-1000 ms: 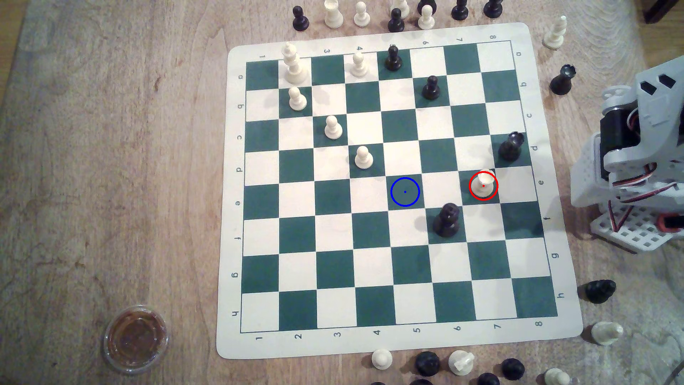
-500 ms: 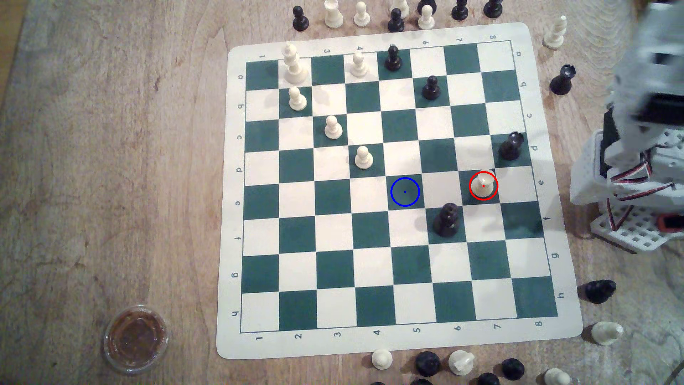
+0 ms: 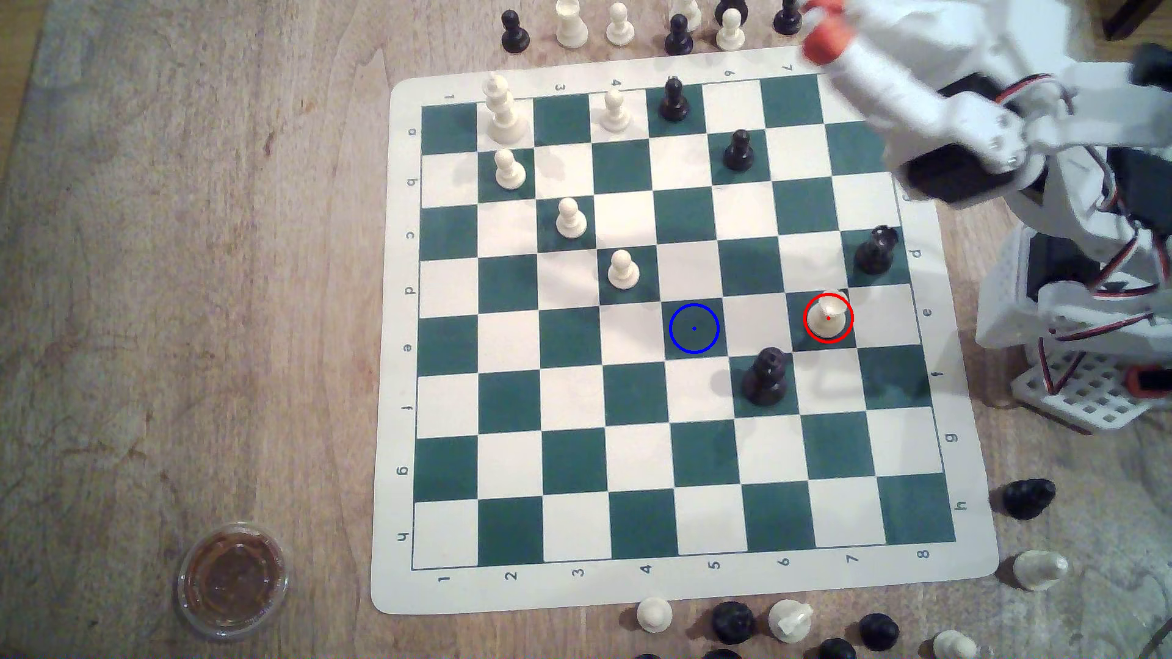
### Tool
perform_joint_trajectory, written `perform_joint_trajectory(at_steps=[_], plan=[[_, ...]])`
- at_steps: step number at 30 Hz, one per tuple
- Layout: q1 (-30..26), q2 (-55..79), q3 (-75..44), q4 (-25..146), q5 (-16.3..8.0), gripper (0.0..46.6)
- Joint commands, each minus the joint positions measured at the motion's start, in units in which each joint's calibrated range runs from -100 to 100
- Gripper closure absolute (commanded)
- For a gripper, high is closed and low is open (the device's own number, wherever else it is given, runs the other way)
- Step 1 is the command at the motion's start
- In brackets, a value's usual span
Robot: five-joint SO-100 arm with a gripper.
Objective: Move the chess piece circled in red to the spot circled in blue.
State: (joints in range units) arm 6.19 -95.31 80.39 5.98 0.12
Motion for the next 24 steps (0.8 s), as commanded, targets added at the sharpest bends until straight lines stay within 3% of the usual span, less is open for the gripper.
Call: perform_joint_trajectory(at_steps=[1,9,18,24], plan=[[-2.8,-0.4,-9.4,16.3,-0.1,46.4],[-3.0,-0.4,-18.4,54.0,-1.0,46.4],[-3.7,-0.4,-16.2,71.5,-2.5,44.3],[-2.3,3.5,-16.3,76.6,-2.6,34.3]])
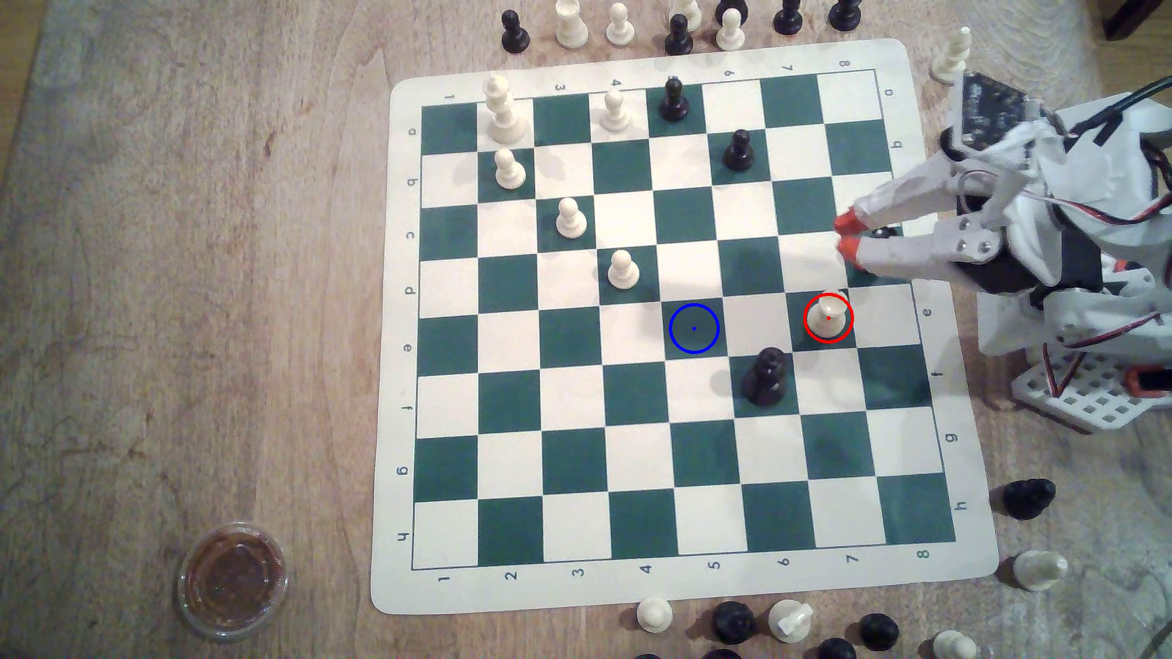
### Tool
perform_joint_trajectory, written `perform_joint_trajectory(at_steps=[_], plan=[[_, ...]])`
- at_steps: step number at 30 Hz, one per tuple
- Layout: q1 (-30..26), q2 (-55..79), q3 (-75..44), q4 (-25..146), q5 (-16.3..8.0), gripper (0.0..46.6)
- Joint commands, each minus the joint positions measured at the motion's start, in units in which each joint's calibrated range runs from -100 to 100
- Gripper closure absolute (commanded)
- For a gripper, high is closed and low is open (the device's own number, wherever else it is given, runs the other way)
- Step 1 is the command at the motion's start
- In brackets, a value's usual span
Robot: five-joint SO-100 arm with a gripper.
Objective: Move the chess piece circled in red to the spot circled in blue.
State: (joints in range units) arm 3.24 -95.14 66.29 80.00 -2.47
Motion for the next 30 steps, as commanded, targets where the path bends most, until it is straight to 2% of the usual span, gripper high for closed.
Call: perform_joint_trajectory(at_steps=[1,4,7,9,16,19,21,24,30], plan=[[0.4,5.2,-3.5,3.5,0.0,33.0],[0.5,12.8,-7.0,5.4,0.9,30.9],[1.1,21.1,-10.0,6.0,1.0,31.4],[1.2,23.3,-10.9,6.0,1.0,32.2],[1.2,32.6,-11.9,5.3,0.7,29.5],[1.6,35.9,-10.9,2.8,0.0,28.9],[2.3,39.4,-10.6,-0.7,-2.1,25.3],[3.0,42.9,-10.6,-1.7,-3.2,25.4],[4.9,46.1,-10.4,-4.7,-3.7,25.0]])
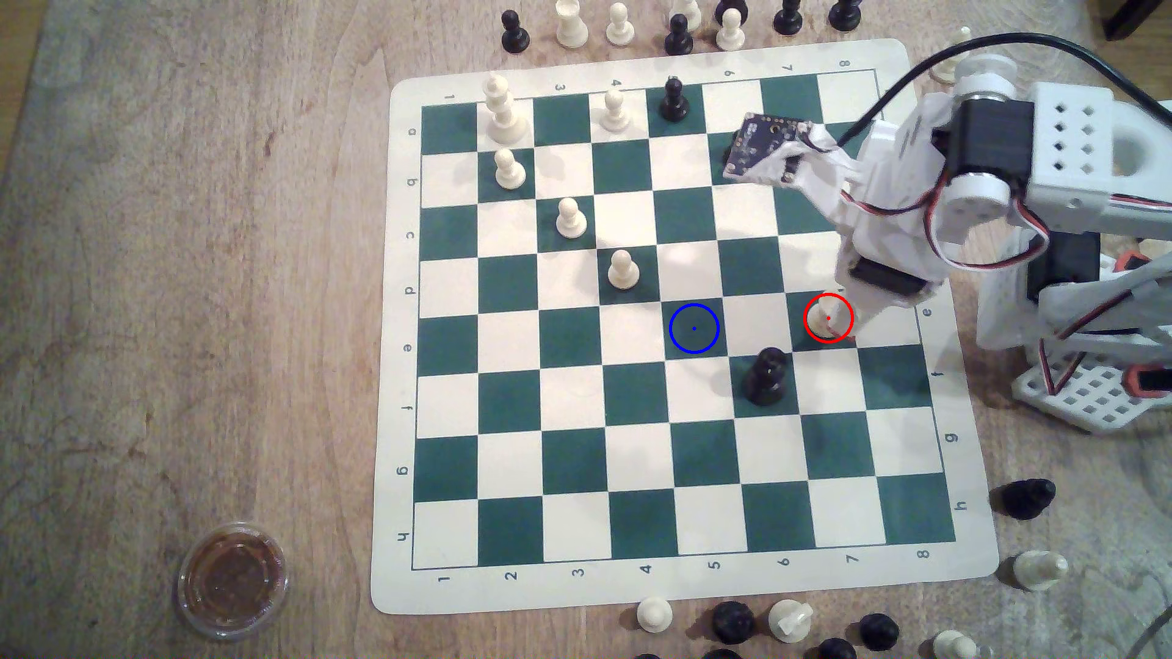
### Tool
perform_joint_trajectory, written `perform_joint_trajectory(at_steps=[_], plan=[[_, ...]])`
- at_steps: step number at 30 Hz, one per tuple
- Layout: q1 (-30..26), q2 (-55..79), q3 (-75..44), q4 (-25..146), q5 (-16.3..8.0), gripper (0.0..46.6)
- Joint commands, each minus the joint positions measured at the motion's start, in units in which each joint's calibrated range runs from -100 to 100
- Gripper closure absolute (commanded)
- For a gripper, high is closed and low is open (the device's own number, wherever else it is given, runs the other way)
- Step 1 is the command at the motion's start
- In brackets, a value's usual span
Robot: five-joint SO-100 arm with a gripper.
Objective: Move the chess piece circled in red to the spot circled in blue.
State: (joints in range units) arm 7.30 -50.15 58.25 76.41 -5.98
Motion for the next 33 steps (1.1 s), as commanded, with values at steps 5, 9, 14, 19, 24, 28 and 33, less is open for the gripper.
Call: perform_joint_trajectory(at_steps=[5,9,14,19,24,28,33], plan=[[-0.1,4.2,-0.9,-3.2,-0.6,26.0],[-1.1,6.4,-0.7,-4.8,-1.2,26.6],[-2.0,8.3,0.0,-6.1,-1.4,27.5],[-2.1,9.6,1.0,-7.9,-1.5,28.1],[-3.4,9.6,1.6,-8.4,-1.6,29.8],[-4.1,11.4,2.4,-10.2,-2.0,31.6],[-3.7,11.0,2.4,-10.4,-1.8,32.0]])
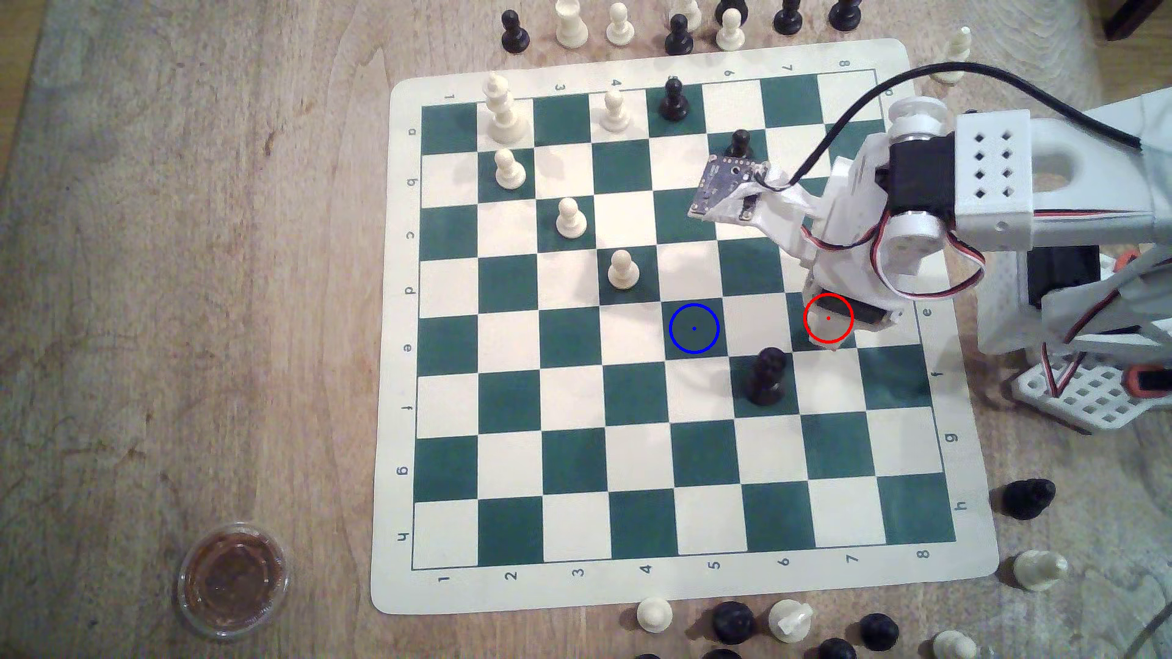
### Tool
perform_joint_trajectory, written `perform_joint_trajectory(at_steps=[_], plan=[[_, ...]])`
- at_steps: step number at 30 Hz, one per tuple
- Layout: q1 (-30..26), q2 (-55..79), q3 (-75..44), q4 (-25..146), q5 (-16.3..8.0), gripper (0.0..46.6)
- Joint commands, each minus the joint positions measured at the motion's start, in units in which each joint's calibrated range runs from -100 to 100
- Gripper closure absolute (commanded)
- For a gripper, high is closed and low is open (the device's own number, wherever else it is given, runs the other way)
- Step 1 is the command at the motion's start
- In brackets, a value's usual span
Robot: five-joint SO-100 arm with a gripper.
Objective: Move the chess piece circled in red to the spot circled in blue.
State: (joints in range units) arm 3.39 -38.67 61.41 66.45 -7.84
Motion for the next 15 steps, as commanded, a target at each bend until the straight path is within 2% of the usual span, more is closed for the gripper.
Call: perform_joint_trajectory(at_steps=[1,7,9,10,11,15], plan=[[0.3,-0.5,-0.7,-0.4,0.1,33.0],[-0.1,-0.5,-0.3,-0.5,0.2,35.6],[-0.1,-0.7,-0.3,-0.5,0.2,38.6],[-0.1,-1.0,-0.3,-0.5,0.2,43.4],[-0.1,-1.1,-0.3,-0.5,0.2,44.9],[-0.3,-1.2,-0.2,-0.5,0.2,46.4]])
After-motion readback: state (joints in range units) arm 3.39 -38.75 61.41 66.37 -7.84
